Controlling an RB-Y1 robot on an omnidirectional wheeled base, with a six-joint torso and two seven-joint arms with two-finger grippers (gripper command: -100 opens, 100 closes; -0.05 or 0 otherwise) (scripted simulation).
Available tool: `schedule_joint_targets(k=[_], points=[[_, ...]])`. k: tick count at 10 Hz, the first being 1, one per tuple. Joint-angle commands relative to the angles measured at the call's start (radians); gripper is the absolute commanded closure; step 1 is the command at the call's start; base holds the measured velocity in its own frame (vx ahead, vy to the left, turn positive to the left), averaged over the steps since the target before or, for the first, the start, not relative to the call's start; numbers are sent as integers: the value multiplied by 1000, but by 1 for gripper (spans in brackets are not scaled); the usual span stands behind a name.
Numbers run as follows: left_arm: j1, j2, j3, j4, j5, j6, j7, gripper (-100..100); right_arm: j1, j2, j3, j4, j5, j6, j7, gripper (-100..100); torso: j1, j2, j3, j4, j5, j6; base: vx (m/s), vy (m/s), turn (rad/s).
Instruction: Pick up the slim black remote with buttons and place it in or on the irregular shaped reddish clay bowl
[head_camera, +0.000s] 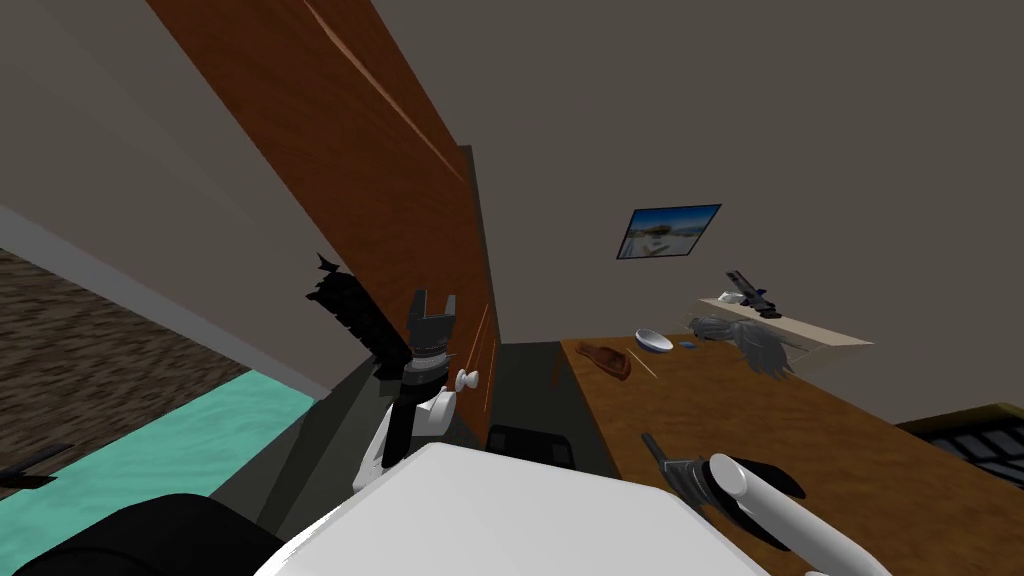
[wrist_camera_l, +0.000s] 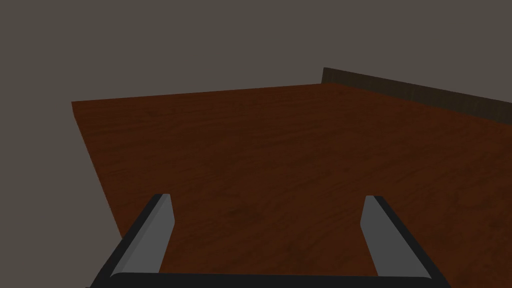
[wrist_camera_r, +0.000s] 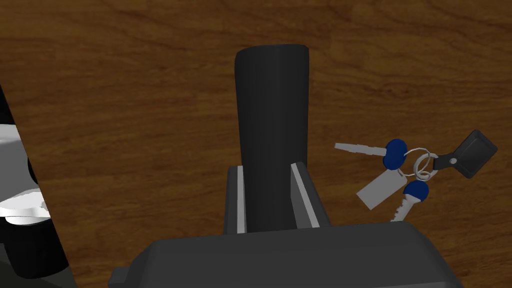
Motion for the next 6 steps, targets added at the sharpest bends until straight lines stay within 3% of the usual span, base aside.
schedule_joint_targets(k=[1, 2, 4, 6], points=[[0, 0, 0, 0, 0, 0, 0, 0, 0, 0, 0, 0, 0, 0, 0, 0, 0, 0, 0, 0, 0, 0, 0, 0, 0], [0, 0, 0, 0, 0, 0, 0, 0, -19, -32, 0, -13, 0, 23, 2, 100, 0, -1, -1, 0, 0, 0, 66, 54, -209], [0, 0, 0, 0, 0, 0, 0, 0, -27, -60, -3, -38, -7, 61, -13, 100, 7, -10, -5, -1, 2, -1, 156, 91, -118], [0, 0, 0, 0, 0, 0, 0, 0, -29, -94, -14, -77, -18, 112, -41, 100, 7, -15, -8, -2, 2, -2, 168, 41, 18]])
